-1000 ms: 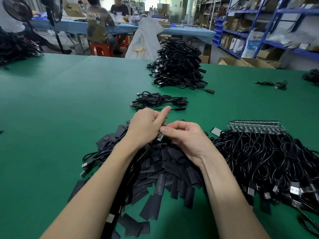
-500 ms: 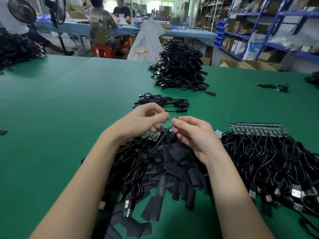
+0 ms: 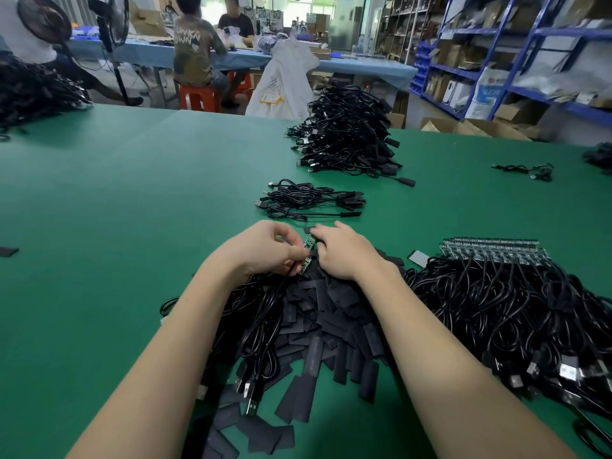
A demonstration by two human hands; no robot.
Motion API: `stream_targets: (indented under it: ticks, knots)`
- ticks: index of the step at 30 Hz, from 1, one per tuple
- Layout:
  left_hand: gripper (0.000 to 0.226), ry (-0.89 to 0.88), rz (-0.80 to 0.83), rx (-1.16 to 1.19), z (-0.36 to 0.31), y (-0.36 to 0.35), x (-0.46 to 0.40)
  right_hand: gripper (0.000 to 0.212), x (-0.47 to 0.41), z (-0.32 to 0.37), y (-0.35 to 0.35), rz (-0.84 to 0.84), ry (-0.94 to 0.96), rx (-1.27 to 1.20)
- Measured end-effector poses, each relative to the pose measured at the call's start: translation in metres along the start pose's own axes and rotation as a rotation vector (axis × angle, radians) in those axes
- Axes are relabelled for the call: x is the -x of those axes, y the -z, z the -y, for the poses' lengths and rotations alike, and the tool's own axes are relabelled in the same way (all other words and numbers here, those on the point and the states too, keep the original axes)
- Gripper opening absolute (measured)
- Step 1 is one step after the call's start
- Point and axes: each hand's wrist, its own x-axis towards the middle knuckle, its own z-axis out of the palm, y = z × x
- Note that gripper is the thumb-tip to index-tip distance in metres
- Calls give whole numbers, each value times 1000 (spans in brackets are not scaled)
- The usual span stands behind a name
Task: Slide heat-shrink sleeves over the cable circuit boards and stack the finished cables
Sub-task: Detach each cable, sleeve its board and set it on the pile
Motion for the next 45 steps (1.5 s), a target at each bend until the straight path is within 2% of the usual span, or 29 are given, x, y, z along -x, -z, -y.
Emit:
stream_targets:
  ticks: [4, 7, 11, 14, 17, 20, 31, 36, 40, 45]
  knots:
    - [8, -1, -2, 12, 2, 3, -1, 32, 1, -1, 1, -177, -37, -60]
    - [8, -4, 4, -27, 3, 2, -2, 32, 0, 1, 9, -125, -80, -114]
    - [10, 1, 4, -9, 4, 3, -3, 15, -5, 3, 16, -89, -116, -114]
    - [9, 9, 2, 12, 4, 3, -4, 13, -7, 3, 18, -55, -112, -107]
    - [9, 4, 2, -9, 4, 2, -4, 19, -8, 0, 21, -21, -125, -106]
    - [10, 0, 1, -21, 4, 3, -4, 9, -7, -2, 24, -20, -134, -140]
    - [10, -16, 19, -69, 3, 2, -4, 21, 60, -16, 12, -361, -41, -393]
    - [10, -48, 33, -118, -2, 0, -1, 24, 71, -13, 17, -408, -25, -577]
    - [9, -68, 89, -54, -4, -1, 1, 27, 76, -14, 13, -385, -78, -684]
    - [10, -61, 143, 7, -5, -7, -1, 28, 83, -19, 15, -438, -109, -830]
